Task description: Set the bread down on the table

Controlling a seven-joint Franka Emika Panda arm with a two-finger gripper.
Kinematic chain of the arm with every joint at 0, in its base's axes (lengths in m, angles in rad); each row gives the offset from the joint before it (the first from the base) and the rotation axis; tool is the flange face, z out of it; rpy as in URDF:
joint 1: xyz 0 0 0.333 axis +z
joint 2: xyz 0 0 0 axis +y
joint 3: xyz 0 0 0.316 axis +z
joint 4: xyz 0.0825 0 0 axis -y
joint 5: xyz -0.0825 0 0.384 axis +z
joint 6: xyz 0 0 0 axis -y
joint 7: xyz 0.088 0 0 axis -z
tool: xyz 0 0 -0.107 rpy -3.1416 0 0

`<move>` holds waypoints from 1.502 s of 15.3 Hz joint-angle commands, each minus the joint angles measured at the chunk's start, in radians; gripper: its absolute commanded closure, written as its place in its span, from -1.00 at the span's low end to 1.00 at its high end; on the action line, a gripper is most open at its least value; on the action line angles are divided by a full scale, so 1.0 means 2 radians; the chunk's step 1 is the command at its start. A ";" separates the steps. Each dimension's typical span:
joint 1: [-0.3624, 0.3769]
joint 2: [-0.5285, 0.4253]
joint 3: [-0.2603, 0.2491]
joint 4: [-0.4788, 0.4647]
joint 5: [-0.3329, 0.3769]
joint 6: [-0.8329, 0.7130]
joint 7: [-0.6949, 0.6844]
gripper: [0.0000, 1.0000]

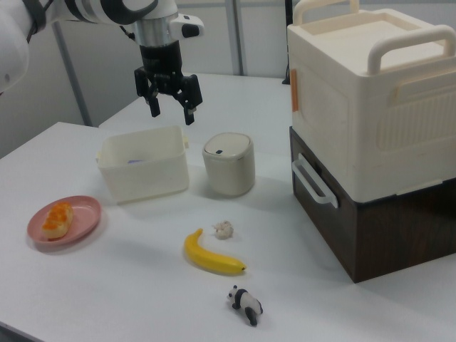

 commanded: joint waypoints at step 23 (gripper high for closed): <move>0.234 -0.127 0.037 -0.382 -0.031 0.262 0.104 -1.00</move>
